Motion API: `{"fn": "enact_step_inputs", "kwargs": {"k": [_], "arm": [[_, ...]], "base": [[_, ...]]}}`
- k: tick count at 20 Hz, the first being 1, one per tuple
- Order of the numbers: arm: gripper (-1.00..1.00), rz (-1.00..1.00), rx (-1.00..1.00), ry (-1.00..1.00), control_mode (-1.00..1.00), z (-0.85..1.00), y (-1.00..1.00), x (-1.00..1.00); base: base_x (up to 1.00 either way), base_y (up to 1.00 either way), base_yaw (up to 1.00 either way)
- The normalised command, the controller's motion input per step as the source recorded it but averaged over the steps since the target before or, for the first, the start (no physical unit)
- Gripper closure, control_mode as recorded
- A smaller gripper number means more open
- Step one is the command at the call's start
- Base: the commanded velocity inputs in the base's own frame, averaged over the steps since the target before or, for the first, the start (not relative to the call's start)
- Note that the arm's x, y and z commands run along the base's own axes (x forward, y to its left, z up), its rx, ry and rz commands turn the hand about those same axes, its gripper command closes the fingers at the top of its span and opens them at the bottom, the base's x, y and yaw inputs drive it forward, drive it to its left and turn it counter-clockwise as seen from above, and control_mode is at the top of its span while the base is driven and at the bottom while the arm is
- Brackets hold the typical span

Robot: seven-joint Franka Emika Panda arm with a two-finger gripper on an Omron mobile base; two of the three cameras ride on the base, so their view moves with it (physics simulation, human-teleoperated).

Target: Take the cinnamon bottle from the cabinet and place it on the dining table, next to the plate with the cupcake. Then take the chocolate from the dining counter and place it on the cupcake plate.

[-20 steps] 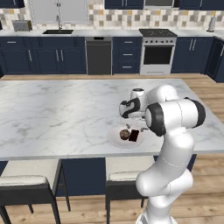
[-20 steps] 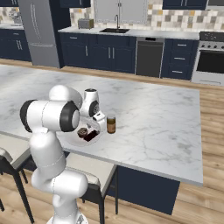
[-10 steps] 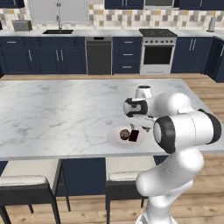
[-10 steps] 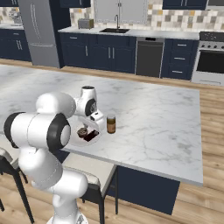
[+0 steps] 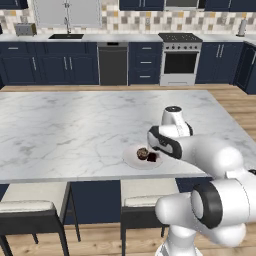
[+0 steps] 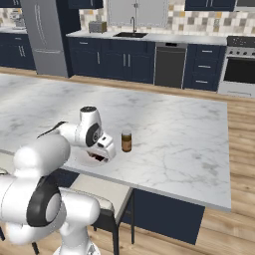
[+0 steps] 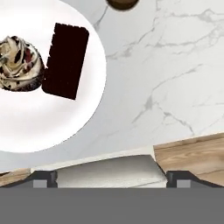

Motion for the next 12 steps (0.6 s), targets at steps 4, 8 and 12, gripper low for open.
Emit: {"fn": "enact_step_inputs", "kwargs": {"k": [4, 8, 12], "arm": [[-1.0, 0.16, 0.0, -0.04, -1.0, 0.1, 0.0, -0.77], [-1.0, 0.14, 0.0, -0.01, -1.0, 0.11, 0.03, -0.66], [-1.0, 0.11, 0.0, -0.07, -1.0, 0.07, 0.05, -0.65]], "base": [[0.0, 0.0, 0.0], [0.0, 0.0, 0.0], [0.0, 0.0, 0.0]]}}
